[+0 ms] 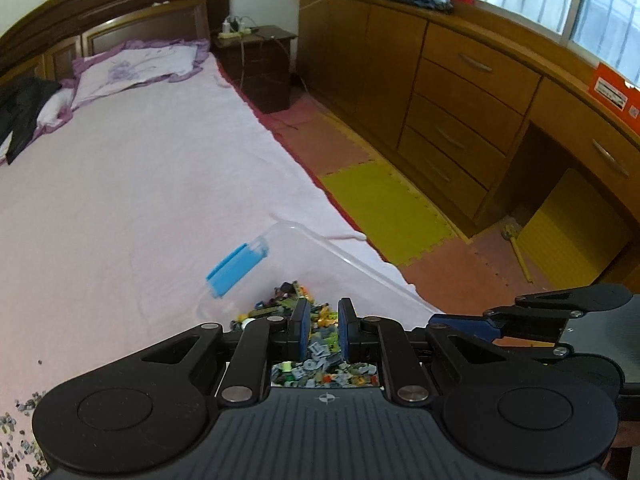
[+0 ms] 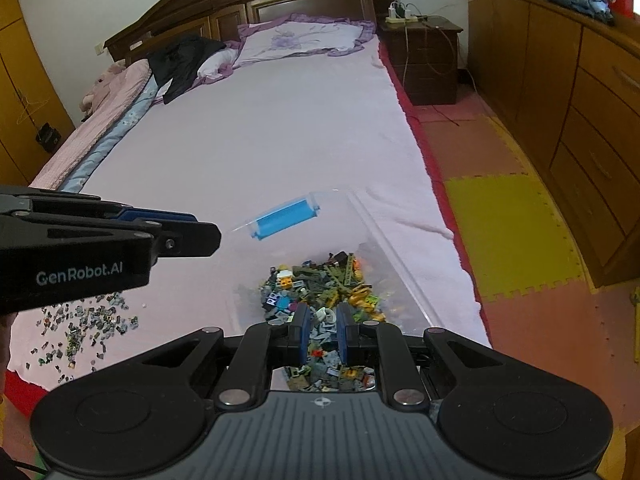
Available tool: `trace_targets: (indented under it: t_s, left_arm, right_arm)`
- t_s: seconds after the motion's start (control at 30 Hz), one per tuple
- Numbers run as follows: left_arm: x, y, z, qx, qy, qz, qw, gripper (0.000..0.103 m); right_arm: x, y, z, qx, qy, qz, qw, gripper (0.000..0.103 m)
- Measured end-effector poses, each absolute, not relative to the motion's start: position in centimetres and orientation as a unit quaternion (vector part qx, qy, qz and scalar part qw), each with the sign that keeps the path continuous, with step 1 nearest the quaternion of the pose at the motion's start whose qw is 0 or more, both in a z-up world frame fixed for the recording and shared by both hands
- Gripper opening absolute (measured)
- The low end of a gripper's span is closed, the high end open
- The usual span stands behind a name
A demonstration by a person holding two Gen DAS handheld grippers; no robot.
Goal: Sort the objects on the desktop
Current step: 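Lower both grippers into the box and open them to drop the bricks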
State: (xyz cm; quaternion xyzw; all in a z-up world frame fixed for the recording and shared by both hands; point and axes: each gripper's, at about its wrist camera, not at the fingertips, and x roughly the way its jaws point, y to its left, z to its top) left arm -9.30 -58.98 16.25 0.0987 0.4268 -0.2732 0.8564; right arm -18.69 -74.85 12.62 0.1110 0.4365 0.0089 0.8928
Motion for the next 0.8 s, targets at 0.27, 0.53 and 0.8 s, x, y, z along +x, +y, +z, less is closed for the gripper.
trace_targets:
  t_s: [0.27,0.53,0.8]
  left_arm:
    - [-9.7,-60.1,15.9,0.104,0.435,-0.264,0.855,0.02]
    - [-10.0,-59.3,16.2,0.096,0.434,-0.24,0.863,0.042]
    - [-10.2,-57.3,16.3,0.072,0.436,-0.187,0.878,0.073]
  right_arm:
    - [-19.0,-76.0,11.9,0.118,0.436,0.009,0.892,0.015]
    - [-18.5,-76.2,11.7,0.119,0.44,0.01,0.89,0.029]
    - [-17.3,-75.5,11.6,0.115,0.459,0.021,0.881,0.053]
